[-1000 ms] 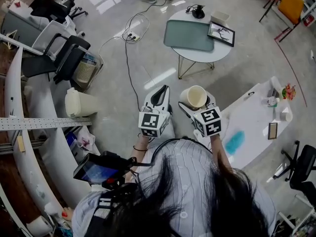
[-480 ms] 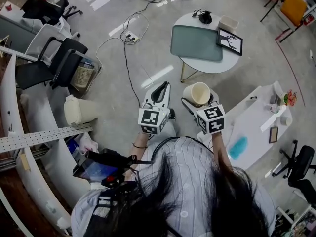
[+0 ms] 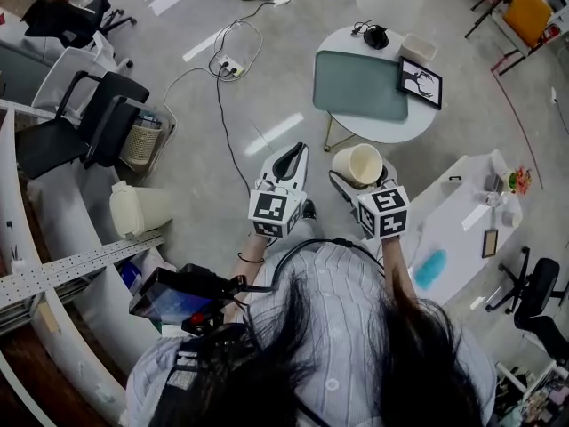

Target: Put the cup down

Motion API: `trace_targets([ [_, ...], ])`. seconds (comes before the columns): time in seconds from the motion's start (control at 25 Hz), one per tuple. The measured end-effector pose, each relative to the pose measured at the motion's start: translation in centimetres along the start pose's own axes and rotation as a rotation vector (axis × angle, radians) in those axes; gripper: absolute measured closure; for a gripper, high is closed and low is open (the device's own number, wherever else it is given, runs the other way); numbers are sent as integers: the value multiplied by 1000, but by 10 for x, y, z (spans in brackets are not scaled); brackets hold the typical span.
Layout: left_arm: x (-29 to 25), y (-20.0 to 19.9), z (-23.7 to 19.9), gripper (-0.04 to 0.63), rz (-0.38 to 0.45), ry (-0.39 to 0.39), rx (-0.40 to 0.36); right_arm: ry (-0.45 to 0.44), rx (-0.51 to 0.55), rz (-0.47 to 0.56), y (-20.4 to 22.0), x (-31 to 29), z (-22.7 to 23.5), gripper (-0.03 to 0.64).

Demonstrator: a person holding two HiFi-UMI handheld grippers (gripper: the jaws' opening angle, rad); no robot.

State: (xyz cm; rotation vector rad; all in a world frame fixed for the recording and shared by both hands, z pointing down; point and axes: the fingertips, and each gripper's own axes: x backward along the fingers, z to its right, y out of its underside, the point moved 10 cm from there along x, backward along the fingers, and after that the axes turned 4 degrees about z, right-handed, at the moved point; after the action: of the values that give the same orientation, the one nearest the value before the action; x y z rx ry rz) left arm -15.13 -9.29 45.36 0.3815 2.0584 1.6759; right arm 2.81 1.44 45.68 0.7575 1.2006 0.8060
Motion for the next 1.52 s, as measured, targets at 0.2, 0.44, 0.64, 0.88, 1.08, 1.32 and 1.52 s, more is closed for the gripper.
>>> trace_targets([
  [0.2,-8,3,-12,577,1,6,22,20,5,-17,-4,-9,4,198],
  [0.44,-15,2,-15,577,2,13,40,28,15,-34,-9,-11,7,198],
  [0.64,-18,1,-13,577,-4,6,42,12,17,-38,-13,-14,11,198],
  [0.88,-27,1,-14,577,-8,-31,41,-19,25,-40,-17,-24,26,198],
  [1.08,-44,3,-7,577,-17,-70,37,-53,28,-47,-19,-32,53,198],
  [1.32,-76,-1,2,577,-24,-116,43,-104,49,-66,-32,-48,91,198],
  [1.52,-108,-5,8,577,-32,-146,45,-145,63,-75,-43,-64,125,198],
])
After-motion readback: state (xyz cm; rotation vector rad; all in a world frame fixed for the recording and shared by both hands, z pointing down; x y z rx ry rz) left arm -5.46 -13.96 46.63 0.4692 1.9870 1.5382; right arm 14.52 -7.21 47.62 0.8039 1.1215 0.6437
